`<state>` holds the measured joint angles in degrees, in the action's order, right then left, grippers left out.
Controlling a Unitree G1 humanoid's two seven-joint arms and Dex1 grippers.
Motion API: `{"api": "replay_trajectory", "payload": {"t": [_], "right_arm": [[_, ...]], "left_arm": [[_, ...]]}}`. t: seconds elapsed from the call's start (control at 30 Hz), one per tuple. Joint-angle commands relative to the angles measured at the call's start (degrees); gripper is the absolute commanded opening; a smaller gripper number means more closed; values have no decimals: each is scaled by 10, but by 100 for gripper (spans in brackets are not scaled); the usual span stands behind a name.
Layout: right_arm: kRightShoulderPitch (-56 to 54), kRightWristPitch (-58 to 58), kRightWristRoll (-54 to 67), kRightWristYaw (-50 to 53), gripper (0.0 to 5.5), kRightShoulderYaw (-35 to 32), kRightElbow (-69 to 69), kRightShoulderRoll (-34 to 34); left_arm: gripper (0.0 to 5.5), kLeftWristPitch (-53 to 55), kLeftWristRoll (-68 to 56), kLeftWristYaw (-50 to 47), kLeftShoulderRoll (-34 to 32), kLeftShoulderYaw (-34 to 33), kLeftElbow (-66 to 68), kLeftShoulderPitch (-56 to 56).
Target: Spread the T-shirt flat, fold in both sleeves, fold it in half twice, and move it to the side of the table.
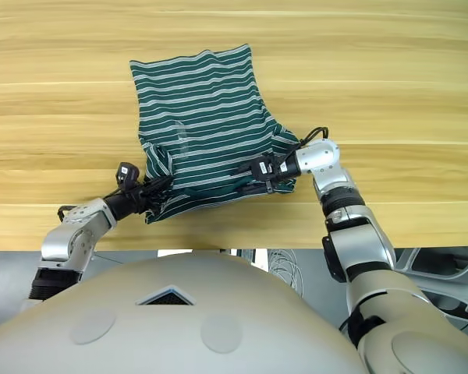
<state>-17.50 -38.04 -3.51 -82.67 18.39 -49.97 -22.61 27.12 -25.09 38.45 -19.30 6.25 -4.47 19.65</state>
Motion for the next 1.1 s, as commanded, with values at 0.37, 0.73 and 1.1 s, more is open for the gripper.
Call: {"api": "replay_trajectory", "payload": {"t": [0.37,0.73,1.1], "right_arm": [[111,206,99,-98,214,56,180,-118],[123,252,164,-92,214,79,226,-149],[-3,190,137,9,214,-15,20,-26]], "left_arm": [[2,23,8,-16,7,-3,27,-29],[2,22,15,-22,13,-6,43,-46],[2,50,11,-24,12,17,-51,-18]]}}
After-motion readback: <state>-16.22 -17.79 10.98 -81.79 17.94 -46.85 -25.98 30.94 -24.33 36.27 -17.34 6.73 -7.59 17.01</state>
